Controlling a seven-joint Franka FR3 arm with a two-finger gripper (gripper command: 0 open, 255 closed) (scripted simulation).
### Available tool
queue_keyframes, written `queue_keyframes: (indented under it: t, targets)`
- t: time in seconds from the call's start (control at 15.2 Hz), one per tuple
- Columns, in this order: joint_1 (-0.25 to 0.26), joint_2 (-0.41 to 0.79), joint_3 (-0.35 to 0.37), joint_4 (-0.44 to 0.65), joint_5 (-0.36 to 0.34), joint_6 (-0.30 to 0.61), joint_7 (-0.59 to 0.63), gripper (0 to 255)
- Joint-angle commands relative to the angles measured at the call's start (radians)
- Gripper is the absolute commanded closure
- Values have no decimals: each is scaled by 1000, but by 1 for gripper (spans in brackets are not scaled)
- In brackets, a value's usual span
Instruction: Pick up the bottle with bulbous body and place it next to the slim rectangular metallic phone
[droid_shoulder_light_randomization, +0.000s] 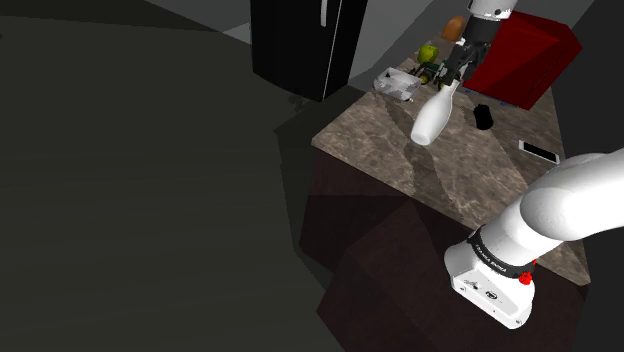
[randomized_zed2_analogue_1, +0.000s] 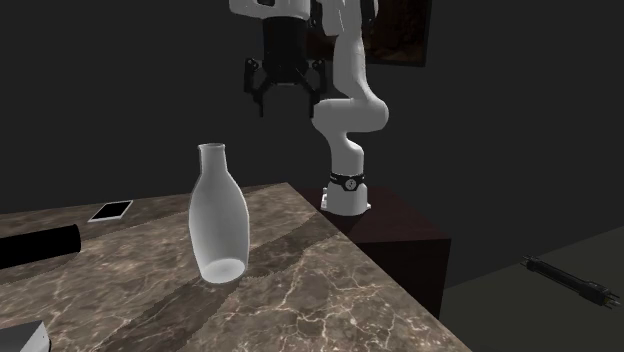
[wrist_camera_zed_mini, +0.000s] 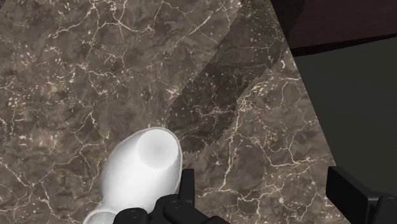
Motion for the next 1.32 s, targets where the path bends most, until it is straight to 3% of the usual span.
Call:
queue_keyframes:
  t: [0.0,0.59,1.25]
  targets:
    - [-5,71,-41,44,5,35,-51,0]
    - [-38,393,-182,281,126,127,-286,0]
    - [-43,422,-185,205,139,228,-297,0]
